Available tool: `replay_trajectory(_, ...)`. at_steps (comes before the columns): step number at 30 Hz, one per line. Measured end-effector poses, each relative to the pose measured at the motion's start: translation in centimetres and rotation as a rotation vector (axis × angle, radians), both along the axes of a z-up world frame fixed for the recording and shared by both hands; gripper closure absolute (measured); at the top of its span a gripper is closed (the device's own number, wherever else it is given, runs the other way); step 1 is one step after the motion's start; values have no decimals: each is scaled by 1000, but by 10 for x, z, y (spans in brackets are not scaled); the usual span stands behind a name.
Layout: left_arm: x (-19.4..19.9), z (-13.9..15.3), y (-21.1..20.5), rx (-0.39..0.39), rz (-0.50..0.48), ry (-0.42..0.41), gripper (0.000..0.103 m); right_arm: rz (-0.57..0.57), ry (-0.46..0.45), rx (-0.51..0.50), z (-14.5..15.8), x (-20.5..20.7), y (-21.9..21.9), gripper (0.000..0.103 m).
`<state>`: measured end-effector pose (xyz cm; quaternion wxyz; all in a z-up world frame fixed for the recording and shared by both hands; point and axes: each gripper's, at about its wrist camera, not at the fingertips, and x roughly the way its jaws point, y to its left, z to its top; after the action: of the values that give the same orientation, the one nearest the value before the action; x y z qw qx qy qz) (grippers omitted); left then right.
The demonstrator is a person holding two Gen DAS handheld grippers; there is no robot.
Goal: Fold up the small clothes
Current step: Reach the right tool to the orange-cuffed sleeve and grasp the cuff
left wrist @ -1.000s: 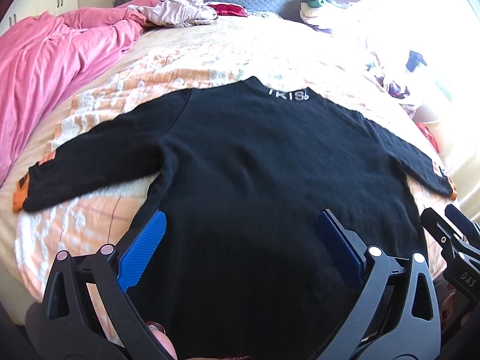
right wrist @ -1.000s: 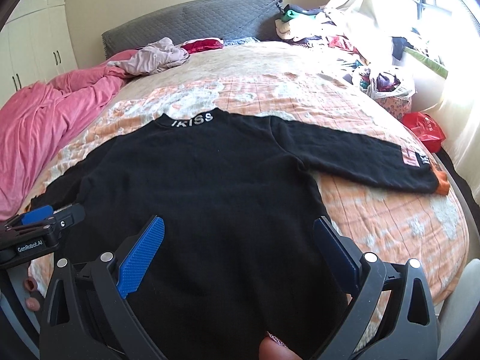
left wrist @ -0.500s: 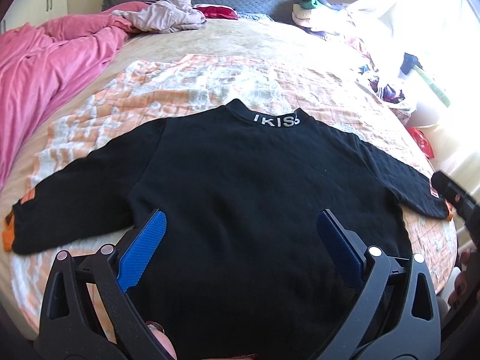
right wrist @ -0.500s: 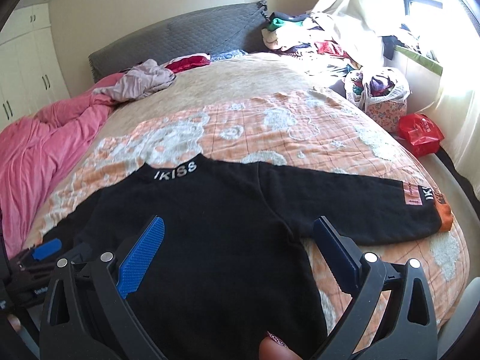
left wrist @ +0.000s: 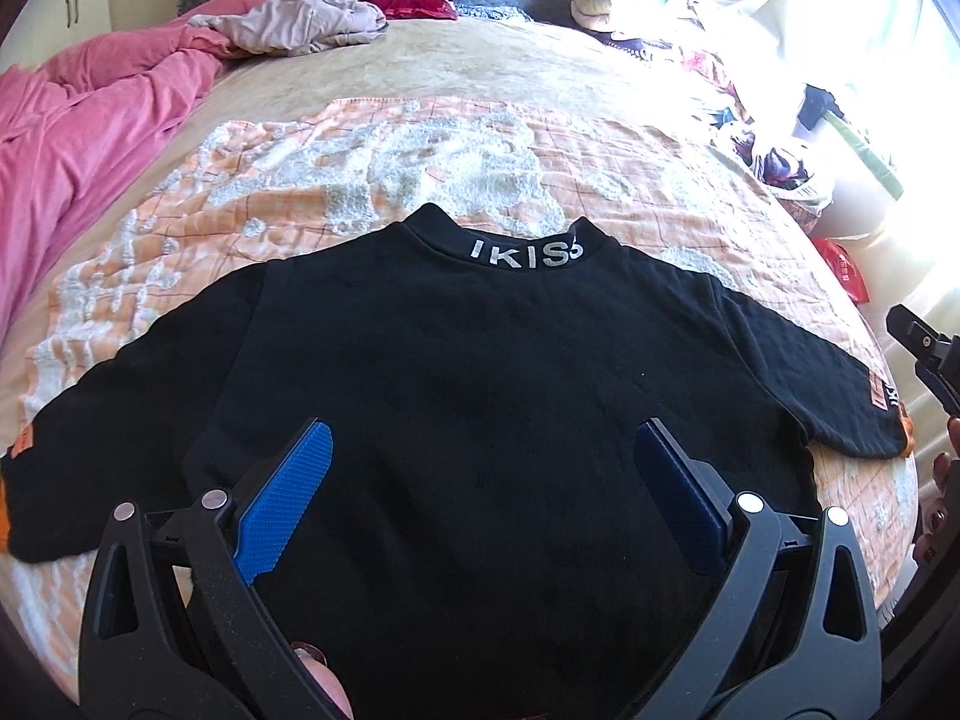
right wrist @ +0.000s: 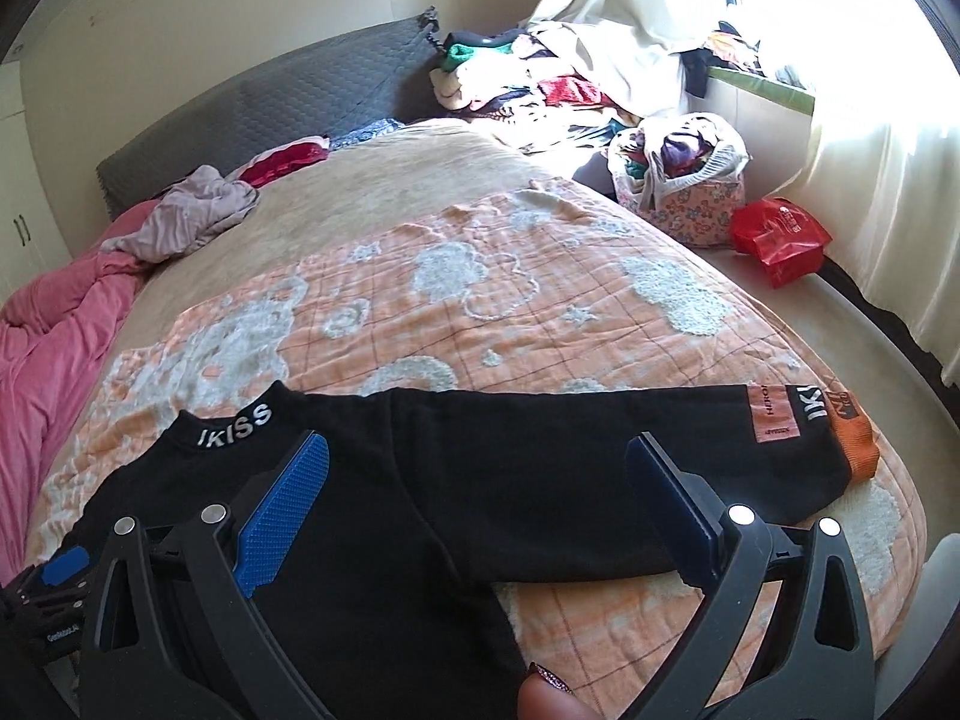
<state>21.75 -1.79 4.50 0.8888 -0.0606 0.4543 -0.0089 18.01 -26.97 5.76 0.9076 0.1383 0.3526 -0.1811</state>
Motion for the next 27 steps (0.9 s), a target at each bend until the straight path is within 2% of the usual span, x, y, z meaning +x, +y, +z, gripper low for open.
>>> replay_trajectory(7,18,-13,-5,-4,2,25,8,-121,13,17,-17,-9,-45,4)
replay_trajectory(13,26,-24,-13,-11,-6,35,8,-230,32,72,-33,-22,-84,4)
replay_trajectory(22,34,-34,-24,-42,-9,38,8,-366,50,136,-52,-43,-122,4)
replay_trajectory(27,38,-38,-37,-26,-37,39,8,-448,51,188,-62,-54,-143,4)
